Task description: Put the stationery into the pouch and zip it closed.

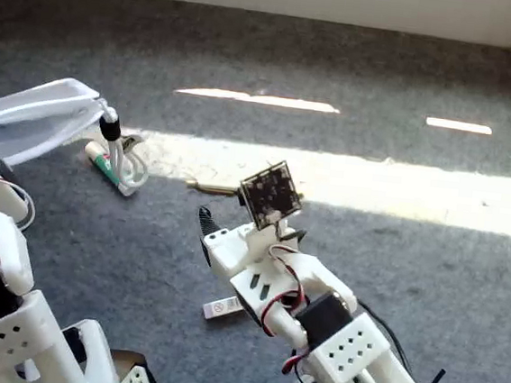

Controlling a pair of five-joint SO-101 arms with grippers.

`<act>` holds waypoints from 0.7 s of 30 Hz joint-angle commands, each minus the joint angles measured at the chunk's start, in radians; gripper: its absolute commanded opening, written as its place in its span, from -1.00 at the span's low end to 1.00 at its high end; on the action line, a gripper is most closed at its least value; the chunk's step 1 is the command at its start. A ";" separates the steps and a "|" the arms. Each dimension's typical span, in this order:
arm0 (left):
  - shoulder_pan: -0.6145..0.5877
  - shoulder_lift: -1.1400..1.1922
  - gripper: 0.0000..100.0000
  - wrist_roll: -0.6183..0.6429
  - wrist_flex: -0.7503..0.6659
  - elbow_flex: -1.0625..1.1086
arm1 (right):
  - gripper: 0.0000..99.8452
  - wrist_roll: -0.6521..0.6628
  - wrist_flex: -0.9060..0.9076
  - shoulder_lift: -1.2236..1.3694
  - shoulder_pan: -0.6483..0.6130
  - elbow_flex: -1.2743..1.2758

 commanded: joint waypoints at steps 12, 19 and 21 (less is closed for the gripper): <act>-0.266 -0.004 -0.99 0.012 0.000 0.047 | -0.57 0.002 -0.002 0.576 -0.021 -0.449; -0.331 -0.004 -0.99 0.069 0.000 0.087 | -0.57 0.008 -0.005 0.788 -0.091 -0.639; -0.331 -0.004 -0.99 0.069 0.002 0.090 | -0.57 0.009 -0.005 0.851 -0.105 -0.707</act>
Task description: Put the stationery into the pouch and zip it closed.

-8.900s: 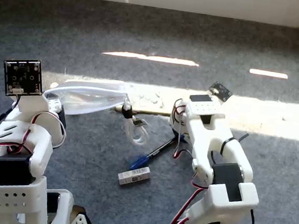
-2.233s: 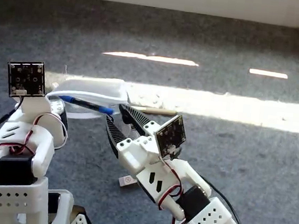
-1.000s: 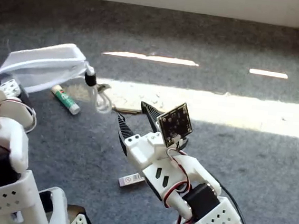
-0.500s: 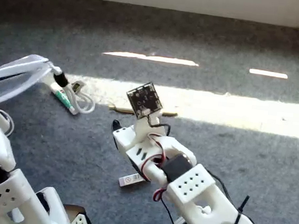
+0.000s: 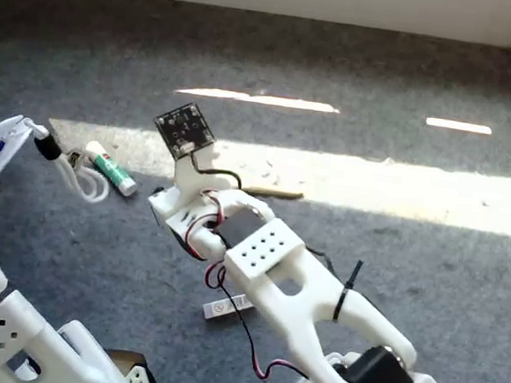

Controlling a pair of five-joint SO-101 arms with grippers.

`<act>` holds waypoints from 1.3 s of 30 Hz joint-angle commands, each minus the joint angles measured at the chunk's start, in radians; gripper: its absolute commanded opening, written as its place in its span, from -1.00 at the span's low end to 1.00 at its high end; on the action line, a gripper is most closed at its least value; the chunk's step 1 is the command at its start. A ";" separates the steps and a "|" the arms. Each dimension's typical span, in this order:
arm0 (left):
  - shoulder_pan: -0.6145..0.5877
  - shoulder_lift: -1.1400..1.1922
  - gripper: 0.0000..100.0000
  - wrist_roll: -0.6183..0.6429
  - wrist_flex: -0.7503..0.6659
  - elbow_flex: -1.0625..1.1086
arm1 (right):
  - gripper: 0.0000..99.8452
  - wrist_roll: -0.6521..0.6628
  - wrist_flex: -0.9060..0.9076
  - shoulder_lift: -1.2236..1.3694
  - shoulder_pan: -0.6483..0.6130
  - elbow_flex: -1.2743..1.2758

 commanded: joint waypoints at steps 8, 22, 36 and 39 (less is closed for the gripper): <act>-0.010 -0.005 -0.99 0.018 0.011 -0.016 | -0.57 0.075 -0.005 0.317 -0.041 -0.400; -0.018 -0.005 -0.99 0.043 0.003 0.038 | -0.57 0.086 -0.001 0.694 -0.084 -0.731; -0.018 -0.005 -0.99 0.040 0.003 0.042 | -0.57 0.123 0.001 0.888 -0.065 -0.860; -0.018 -0.005 -0.99 0.040 0.005 0.042 | -0.57 0.144 0.001 0.909 -0.065 -0.860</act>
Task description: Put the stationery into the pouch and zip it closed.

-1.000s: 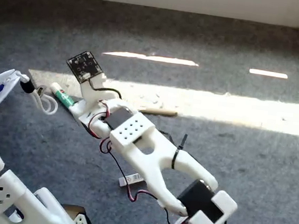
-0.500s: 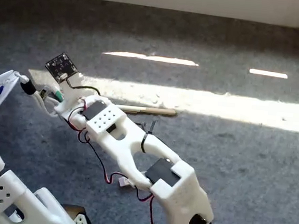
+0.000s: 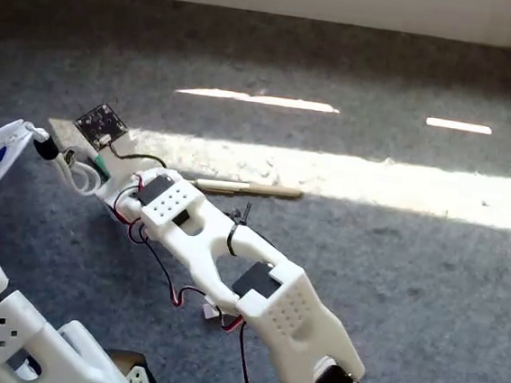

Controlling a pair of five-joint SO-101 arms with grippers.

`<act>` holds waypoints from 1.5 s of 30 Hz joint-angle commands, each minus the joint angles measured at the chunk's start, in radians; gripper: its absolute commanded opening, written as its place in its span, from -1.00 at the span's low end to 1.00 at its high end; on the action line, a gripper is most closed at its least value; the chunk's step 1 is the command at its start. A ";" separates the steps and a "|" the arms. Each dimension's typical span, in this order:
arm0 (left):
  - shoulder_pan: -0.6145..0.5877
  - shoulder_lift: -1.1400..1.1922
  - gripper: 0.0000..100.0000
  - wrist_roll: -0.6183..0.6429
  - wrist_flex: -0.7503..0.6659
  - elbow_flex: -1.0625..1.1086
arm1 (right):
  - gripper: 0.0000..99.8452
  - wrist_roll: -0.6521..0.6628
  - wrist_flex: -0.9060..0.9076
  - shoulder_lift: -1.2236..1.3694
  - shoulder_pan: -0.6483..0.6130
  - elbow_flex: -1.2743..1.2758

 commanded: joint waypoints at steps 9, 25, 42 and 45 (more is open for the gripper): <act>-0.010 -0.004 -0.99 0.006 -0.003 -0.005 | -0.95 0.028 0.001 -0.013 0.019 -0.056; 0.081 -0.004 -0.98 0.003 -0.003 -0.010 | -0.98 0.029 0.110 -0.179 0.082 -0.019; 0.378 -0.004 -0.98 0.005 -0.002 -0.111 | -0.98 0.029 0.110 -0.576 0.188 0.463; 0.417 -0.004 -0.98 0.005 -0.002 -0.111 | -0.98 0.029 0.110 -0.654 0.223 0.558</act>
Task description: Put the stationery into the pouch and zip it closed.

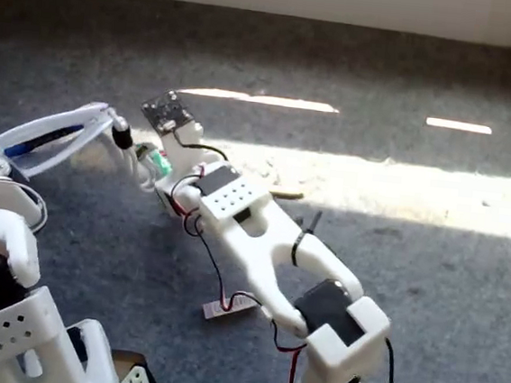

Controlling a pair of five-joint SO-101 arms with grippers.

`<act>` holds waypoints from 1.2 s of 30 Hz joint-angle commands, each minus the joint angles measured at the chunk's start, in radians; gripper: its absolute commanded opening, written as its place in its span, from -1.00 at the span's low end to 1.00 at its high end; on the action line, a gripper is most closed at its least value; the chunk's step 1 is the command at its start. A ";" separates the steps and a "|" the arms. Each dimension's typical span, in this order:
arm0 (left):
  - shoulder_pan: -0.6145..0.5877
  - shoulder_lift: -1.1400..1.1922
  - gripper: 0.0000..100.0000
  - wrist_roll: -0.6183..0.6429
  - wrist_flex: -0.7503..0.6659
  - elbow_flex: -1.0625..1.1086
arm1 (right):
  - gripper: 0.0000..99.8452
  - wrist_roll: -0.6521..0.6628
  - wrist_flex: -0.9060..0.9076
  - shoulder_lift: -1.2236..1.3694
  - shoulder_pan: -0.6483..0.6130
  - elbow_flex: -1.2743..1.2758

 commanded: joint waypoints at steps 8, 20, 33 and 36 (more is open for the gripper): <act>0.186 -0.005 -0.98 0.006 0.000 -0.068 | -0.98 0.012 0.002 -0.375 0.097 0.303; 0.426 -0.005 -0.98 0.000 0.081 -0.114 | -0.98 0.012 0.002 -0.780 0.194 0.668; 0.450 -0.005 -0.99 -0.087 0.107 -0.016 | -0.98 0.011 0.056 -0.963 0.354 0.915; 0.418 -0.005 -0.99 -0.084 0.106 0.031 | -0.98 0.011 0.137 -0.966 0.381 0.915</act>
